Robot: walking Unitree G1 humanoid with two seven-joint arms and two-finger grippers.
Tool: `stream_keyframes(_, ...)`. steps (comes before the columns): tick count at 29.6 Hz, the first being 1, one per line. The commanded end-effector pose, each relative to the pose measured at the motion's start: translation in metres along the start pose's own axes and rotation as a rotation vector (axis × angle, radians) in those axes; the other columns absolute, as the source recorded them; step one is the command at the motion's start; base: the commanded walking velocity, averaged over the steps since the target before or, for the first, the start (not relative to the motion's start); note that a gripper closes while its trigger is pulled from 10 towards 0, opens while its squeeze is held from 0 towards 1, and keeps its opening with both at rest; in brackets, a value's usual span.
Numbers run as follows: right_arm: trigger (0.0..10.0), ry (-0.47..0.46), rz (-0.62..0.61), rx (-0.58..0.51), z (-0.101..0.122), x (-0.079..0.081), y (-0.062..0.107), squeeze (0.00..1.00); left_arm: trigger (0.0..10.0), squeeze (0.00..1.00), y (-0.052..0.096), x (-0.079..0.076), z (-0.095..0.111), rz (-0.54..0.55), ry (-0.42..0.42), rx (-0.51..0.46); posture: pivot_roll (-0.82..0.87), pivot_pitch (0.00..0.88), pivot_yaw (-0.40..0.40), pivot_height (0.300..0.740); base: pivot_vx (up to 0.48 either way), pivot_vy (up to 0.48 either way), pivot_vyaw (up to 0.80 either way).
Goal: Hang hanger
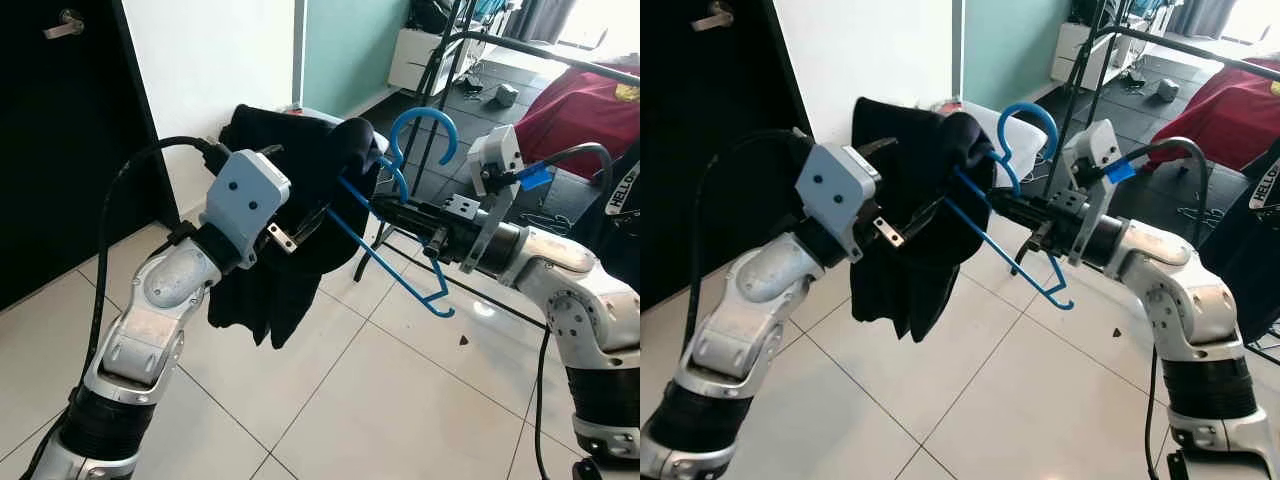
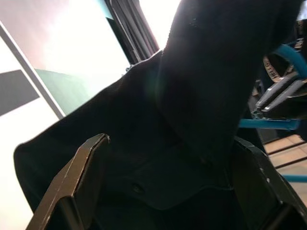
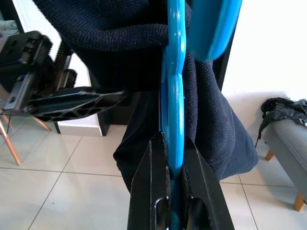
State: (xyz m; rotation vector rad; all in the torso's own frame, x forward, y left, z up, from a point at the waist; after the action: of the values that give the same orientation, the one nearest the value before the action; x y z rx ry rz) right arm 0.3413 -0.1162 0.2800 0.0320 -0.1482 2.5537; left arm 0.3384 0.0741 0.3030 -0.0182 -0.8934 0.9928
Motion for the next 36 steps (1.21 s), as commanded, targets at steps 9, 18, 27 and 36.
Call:
stream_keyframes(9,10.0,0.036,0.045,-0.028,0.012,0.011,-0.001,0.00,0.0,0.00,-0.006,0.017,0.003,0.070,-0.030,-0.007,-0.02,0.094,-0.059,0.740,0.000,0.000,0.00)
stream_keyframes(18,10.0,0.058,-0.059,-0.018,0.009,-0.007,-0.001,0.00,0.0,0.00,-0.007,0.039,0.007,0.122,-0.064,-0.016,-0.01,0.093,-0.060,0.740,0.000,0.000,0.00)
stream_keyframes(27,10.0,0.110,-0.211,0.170,-0.018,-0.034,0.004,0.00,0.0,0.00,-0.008,0.069,0.001,0.198,-0.047,0.007,-0.01,0.091,-0.059,0.740,0.000,0.000,0.00)
stream_keyframes(36,10.0,0.134,-0.049,0.323,-0.038,-0.001,0.013,0.00,0.0,0.00,-0.009,0.054,-0.006,0.160,0.004,0.021,-0.02,0.090,-0.054,0.740,0.000,0.000,0.00)
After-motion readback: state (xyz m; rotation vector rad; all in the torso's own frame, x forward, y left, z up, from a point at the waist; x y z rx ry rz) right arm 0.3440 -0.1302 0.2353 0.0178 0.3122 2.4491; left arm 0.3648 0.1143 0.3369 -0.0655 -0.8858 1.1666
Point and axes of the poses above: a point about 5 cm out from each wrist's last joint towards the gripper, its own y axis pointing back from the gripper into the wrist, its own z axis along the axis of the wrist's last joint, x = y × z, the point moved 6 cm from there along -y, pointing out of the wrist towards the gripper, and after that the axes turned 10 degrees about -y, right-handed, at the moved point
